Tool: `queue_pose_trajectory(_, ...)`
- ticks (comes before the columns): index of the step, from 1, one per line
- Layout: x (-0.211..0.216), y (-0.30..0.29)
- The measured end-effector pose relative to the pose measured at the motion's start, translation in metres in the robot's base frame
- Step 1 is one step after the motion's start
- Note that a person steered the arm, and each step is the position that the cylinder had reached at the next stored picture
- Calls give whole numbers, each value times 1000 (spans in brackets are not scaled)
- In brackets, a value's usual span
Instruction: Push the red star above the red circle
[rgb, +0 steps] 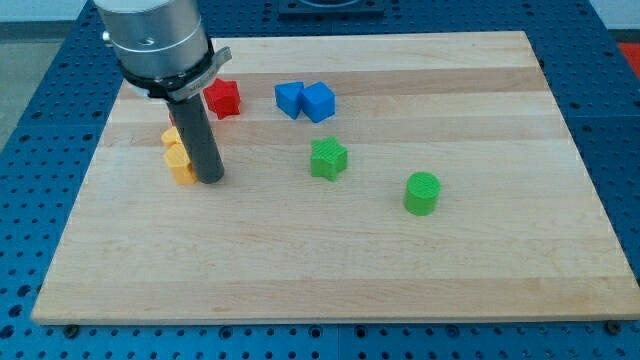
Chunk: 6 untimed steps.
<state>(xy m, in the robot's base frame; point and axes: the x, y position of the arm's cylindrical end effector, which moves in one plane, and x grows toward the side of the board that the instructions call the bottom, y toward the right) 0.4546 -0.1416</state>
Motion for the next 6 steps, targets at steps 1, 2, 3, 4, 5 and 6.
queue_pose_trajectory(1, -13, 38)
queue_pose_trajectory(2, -50, 40)
queue_pose_trajectory(3, -69, 28)
queue_pose_trajectory(4, -97, 26)
queue_pose_trajectory(5, -112, 31)
queue_pose_trajectory(6, -125, 18)
